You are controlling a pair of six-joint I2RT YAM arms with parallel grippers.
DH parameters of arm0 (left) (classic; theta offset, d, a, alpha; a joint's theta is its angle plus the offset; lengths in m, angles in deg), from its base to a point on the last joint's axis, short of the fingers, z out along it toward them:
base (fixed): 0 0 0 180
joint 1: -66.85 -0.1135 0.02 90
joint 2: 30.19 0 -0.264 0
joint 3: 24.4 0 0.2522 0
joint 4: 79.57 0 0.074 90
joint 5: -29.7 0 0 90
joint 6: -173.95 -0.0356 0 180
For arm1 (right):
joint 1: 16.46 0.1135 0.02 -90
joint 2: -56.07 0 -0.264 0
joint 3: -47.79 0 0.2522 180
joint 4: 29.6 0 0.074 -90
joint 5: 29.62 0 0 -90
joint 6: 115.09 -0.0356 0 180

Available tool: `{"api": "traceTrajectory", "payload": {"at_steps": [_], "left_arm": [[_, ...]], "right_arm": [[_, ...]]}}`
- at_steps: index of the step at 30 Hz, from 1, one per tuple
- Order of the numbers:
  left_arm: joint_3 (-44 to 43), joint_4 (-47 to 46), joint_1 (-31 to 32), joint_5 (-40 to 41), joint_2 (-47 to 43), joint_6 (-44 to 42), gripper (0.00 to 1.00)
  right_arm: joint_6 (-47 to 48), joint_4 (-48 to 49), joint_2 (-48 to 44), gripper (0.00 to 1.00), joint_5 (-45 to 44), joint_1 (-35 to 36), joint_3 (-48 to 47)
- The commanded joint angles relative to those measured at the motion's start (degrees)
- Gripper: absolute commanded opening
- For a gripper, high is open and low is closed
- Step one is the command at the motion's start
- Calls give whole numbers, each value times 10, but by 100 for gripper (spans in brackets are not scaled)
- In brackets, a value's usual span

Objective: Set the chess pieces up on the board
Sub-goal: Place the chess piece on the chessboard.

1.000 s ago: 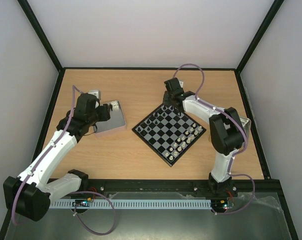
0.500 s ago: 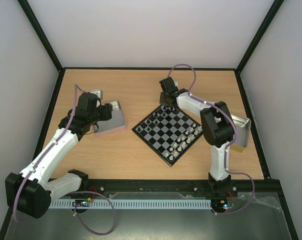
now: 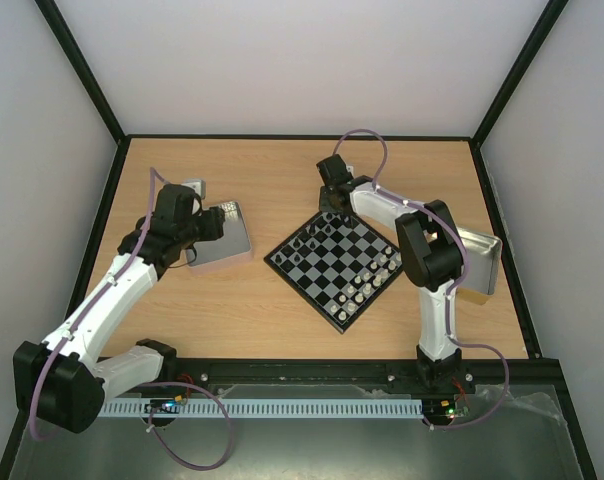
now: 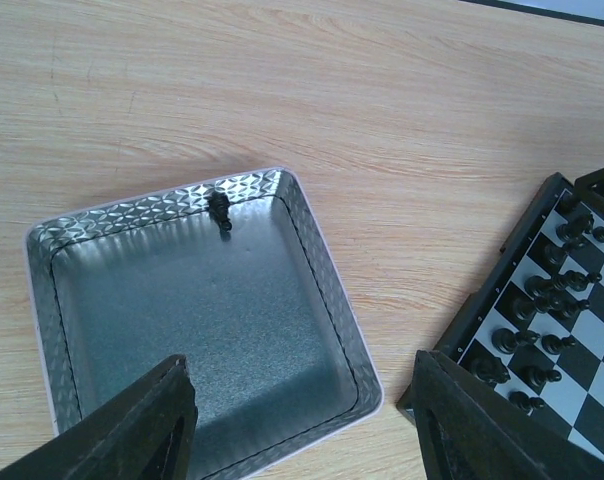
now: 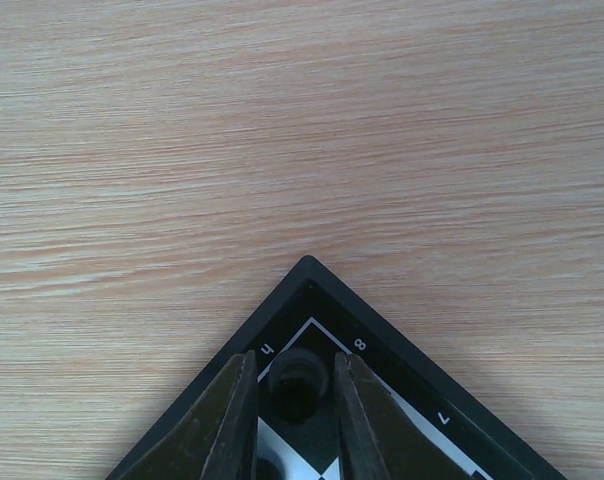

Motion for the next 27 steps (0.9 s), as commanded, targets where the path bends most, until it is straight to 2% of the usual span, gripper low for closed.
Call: {"api": "traceTrajectory", "payload": {"at_steps": [1, 8, 15, 27], "left_arm": [[6, -12, -5, -4, 5, -7, 61], [8, -14, -8, -6, 6, -2, 62], [7, -14, -12, -16, 11, 0, 62], [6, -13, -18, -35, 26, 4, 61]], "right_arm": [[8, -36, 7, 22, -11, -2, -22], [10, -34, -16, 23, -19, -1, -25], [16, -46, 19, 23, -22, -1, -41], [25, -49, 42, 11, -39, -1, -69]]}}
